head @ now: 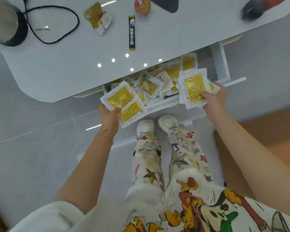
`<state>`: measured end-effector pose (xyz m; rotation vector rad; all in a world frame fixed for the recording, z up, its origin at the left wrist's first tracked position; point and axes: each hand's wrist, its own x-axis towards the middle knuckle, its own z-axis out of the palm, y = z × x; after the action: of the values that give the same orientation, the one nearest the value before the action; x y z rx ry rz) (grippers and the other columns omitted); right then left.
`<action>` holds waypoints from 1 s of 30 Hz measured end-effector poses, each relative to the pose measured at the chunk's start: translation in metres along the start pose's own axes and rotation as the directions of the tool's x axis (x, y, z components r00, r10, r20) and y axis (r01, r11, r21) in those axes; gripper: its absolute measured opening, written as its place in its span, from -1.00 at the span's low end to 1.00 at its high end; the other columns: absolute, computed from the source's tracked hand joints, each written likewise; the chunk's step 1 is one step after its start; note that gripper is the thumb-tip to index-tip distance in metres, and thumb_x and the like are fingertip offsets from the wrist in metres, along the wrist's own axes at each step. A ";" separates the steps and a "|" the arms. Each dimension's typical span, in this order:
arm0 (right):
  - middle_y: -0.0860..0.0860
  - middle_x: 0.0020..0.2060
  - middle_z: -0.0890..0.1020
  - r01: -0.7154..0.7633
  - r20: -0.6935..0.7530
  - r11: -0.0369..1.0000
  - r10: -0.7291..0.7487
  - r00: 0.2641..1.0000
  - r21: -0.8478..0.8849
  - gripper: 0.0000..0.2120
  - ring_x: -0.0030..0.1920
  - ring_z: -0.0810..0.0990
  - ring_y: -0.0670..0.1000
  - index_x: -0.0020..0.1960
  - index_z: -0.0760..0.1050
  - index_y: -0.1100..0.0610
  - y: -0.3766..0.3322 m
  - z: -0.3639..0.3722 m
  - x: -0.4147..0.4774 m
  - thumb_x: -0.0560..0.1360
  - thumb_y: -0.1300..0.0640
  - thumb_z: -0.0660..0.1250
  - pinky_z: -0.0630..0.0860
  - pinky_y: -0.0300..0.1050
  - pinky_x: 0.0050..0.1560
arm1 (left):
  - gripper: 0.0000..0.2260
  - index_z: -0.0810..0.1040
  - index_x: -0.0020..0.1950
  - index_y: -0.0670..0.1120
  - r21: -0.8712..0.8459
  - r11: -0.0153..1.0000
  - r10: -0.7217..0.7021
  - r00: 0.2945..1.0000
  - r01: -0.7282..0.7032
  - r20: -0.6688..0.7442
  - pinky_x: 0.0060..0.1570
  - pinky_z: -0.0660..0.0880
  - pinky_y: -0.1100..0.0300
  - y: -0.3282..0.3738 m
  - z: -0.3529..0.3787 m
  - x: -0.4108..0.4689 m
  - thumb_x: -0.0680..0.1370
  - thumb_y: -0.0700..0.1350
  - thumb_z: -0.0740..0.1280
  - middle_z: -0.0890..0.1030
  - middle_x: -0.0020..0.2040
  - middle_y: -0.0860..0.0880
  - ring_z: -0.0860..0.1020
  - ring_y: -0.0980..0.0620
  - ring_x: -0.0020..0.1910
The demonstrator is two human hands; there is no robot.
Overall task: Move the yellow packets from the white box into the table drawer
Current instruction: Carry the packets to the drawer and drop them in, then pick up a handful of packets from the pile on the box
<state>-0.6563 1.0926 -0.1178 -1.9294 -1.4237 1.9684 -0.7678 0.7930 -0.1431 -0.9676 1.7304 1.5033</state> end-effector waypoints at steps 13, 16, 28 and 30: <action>0.09 0.28 0.39 -0.093 0.029 0.994 0.095 0.995 -0.051 -0.45 0.19 0.49 0.07 0.34 0.26 -0.08 0.058 0.100 0.186 0.50 0.39 0.26 0.48 0.06 0.11 | -0.44 0.20 0.42 -0.01 0.080 0.983 0.169 0.981 -0.162 -0.092 0.20 0.53 -0.01 -0.061 0.090 0.150 0.49 -0.21 0.36 0.47 0.30 -0.14 0.54 -0.05 0.19; 0.07 0.37 0.31 0.003 -0.025 0.969 -0.010 1.000 -0.248 -0.39 0.21 0.43 0.04 0.45 0.16 -0.05 0.061 0.101 0.186 0.51 0.33 0.27 0.41 -0.12 -0.03 | -0.43 0.18 0.48 -0.07 0.229 0.931 0.328 0.925 -0.283 -0.192 0.23 0.51 0.08 -0.059 0.102 0.136 0.53 -0.25 0.34 0.47 0.34 -0.11 0.50 -0.01 0.27; 0.06 0.36 0.39 0.672 0.506 0.303 -0.472 0.722 -0.676 -0.37 0.38 0.30 0.11 0.45 0.28 0.09 -0.023 0.089 0.030 0.43 0.13 0.41 0.16 -0.15 0.33 | -0.45 0.23 0.50 0.00 0.543 0.683 0.609 0.791 -0.489 -0.053 0.38 0.34 0.00 -0.009 0.048 -0.007 0.55 -0.05 0.33 0.35 0.45 0.01 0.31 0.01 0.41; 0.08 0.36 0.40 0.749 0.620 0.175 -0.459 0.636 -0.639 -0.37 0.39 0.30 0.12 0.45 0.28 0.09 -0.047 0.097 -0.012 0.44 0.09 0.41 0.18 -0.04 0.39 | -0.42 0.22 0.52 -0.02 0.603 0.631 0.638 0.768 -0.489 -0.045 0.38 0.29 0.03 0.005 0.027 -0.038 0.54 0.01 0.33 0.37 0.44 -0.03 0.34 -0.04 0.39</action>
<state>-0.7577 1.0583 -0.0988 -0.6828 -3.0952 1.1132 -0.7518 0.8243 -0.1123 -0.2942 2.6534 1.0846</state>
